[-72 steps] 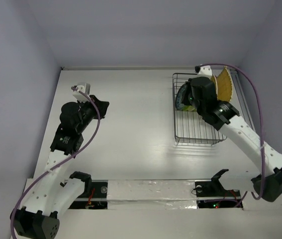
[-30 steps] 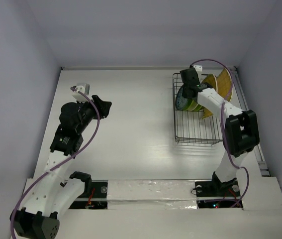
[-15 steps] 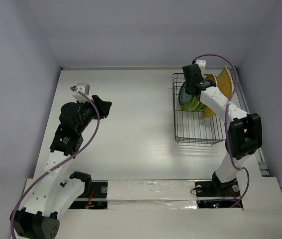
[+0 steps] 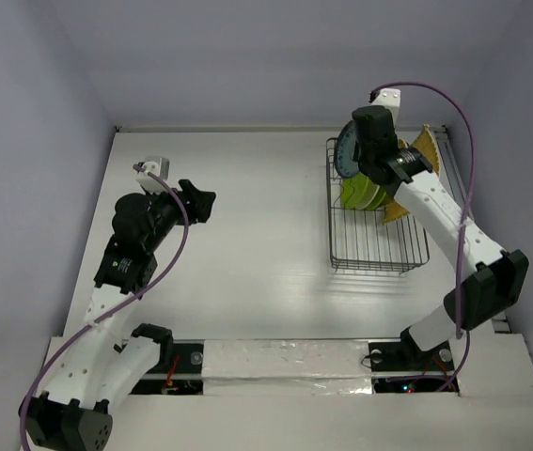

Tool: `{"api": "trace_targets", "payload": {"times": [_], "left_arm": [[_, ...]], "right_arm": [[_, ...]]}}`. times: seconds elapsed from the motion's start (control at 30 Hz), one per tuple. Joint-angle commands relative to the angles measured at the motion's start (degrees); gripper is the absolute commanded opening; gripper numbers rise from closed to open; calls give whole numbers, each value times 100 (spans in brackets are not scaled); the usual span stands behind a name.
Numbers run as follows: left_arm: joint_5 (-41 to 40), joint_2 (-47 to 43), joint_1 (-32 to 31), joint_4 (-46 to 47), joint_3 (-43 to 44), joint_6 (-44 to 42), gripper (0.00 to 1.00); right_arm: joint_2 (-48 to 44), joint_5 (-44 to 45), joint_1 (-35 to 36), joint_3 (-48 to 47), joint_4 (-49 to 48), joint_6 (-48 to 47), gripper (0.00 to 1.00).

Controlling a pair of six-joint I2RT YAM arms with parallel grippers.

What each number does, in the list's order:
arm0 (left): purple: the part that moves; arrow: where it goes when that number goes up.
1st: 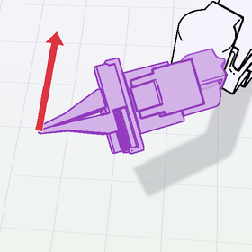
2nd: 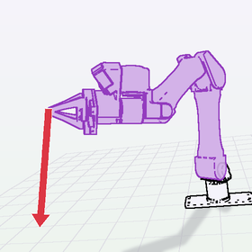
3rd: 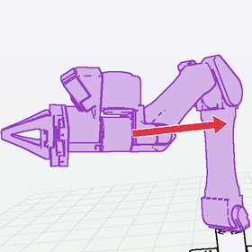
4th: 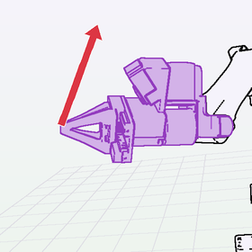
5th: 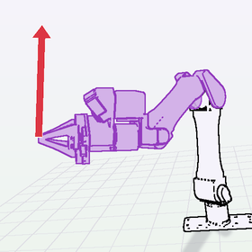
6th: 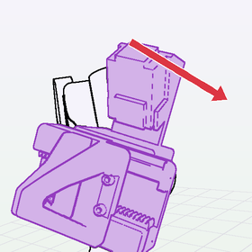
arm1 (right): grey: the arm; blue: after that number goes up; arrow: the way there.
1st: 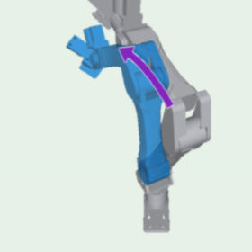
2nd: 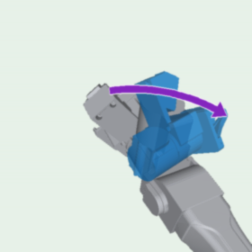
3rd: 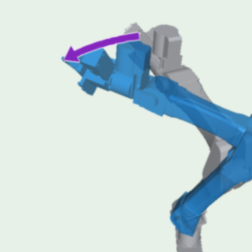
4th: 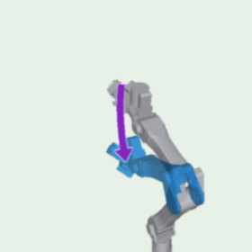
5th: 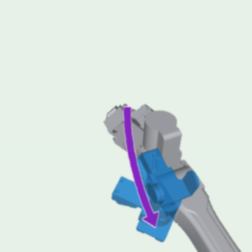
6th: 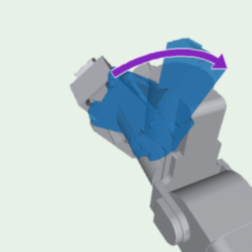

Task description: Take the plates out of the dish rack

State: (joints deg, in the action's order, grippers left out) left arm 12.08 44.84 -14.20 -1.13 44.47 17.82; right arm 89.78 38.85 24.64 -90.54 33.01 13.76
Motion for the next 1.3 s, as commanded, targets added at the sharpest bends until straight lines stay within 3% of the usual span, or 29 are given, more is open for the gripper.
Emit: {"api": "trace_targets", "payload": {"times": [0.0, 0.2, 0.43, 0.53, 0.7, 0.9, 1.13, 1.27], "left_arm": [[41, -107, -13, 192, -8, -42, 63], [-117, -160, -13, 157, -8, -51, 41], [-407, -204, -13, 121, 27, -51, 8], [-583, -221, -13, -28, 53, -25, 1], [-610, -230, -13, -28, 53, -7, 2], [-548, -239, -13, -19, 36, -7, 9], [-434, -230, -13, 16, 27, 2, 22], [-434, -248, -13, 16, 18, -7, 24]], "right_arm": [[-434, -298, 444, -332, -277, 152, 1], [144, -1774, 1269, -419, -1015, 689, 0], [1831, -2707, 1929, -1079, -1841, 1698, 0], [2517, -3058, 2018, -1281, -2228, 2181, 0], [3772, -3375, 2308, -2273, -2203, 2684, 0], [4504, -3507, 2308, -2697, -2203, 3159, 4], [4250, -3411, 2308, -1951, -2475, 3177, 44], [4031, -3375, 2308, -1722, -2405, 3036, 58]]}}
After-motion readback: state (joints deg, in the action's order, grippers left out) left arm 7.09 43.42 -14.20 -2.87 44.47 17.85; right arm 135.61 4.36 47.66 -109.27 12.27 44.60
